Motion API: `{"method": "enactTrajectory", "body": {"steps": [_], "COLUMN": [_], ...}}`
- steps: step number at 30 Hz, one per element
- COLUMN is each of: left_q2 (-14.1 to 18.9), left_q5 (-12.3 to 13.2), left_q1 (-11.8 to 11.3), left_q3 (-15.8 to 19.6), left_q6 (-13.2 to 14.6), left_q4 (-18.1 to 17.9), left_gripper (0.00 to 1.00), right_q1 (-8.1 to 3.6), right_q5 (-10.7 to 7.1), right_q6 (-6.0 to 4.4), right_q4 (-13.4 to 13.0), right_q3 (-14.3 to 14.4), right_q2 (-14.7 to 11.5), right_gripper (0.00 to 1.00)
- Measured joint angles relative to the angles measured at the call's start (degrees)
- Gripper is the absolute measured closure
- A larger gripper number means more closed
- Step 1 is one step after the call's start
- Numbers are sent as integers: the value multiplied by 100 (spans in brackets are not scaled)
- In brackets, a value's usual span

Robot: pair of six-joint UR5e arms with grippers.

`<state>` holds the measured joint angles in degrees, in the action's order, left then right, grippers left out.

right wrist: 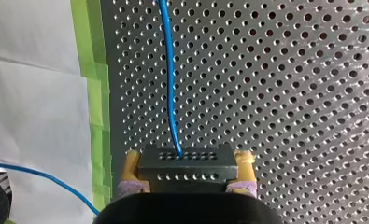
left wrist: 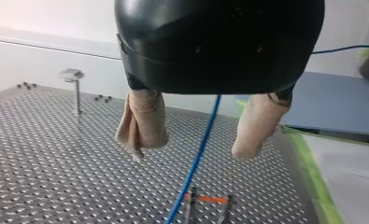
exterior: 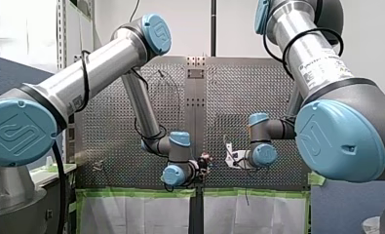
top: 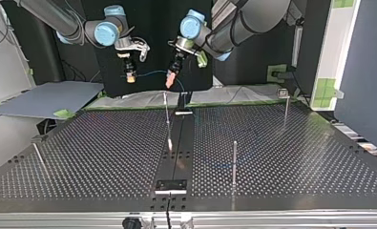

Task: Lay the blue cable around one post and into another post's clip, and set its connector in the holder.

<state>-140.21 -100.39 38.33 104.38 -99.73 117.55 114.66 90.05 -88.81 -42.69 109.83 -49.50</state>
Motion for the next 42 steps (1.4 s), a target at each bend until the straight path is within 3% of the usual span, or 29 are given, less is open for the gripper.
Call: {"method": "enactTrajectory", "body": {"steps": [6,7,8,9,10,11,12,13,14,26,42], "left_q2": [0,0,0,0,0,0,-1,0,0,-54,-715], "left_q5": [9,3,-3,-14,-39,-65,-92,-131,-160,-403,-168], "left_q1": [21,25,29,31,33,34,34,35,35,-3,-50], "left_q3": [-69,-81,-87,-91,-96,-97,-97,-97,-96,-96,-471], "left_q6": [-153,-169,-177,-180,-181,-180,-179,-176,-174,-188,-440], "left_q4": [-314,-345,-362,-374,-382,-382,-380,-378,-376,-235,-373], "left_gripper": [0,5,22,22,35,63,63,86,100,100,100], "right_q1": [5,6,6,3,0,-6,-12,-16,-24,-130,-201], "right_q5": [-3,-3,-4,-4,-3,-2,-1,0,1,-1,51], "right_q6": [2,2,2,2,2,2,1,-1,-6,-81,-156], "right_q4": [-4,-6,-6,-6,-7,-10,-13,-19,-29,-231,-711], "right_q3": [0,0,0,0,-1,-2,-2,-2,-1,-33,-81], "right_q2": [-1,-1,-2,-2,-2,-2,-2,-3,-3,2,77], "right_gripper": [100,100,100,100,100,100,100,100,100,100,100]}}
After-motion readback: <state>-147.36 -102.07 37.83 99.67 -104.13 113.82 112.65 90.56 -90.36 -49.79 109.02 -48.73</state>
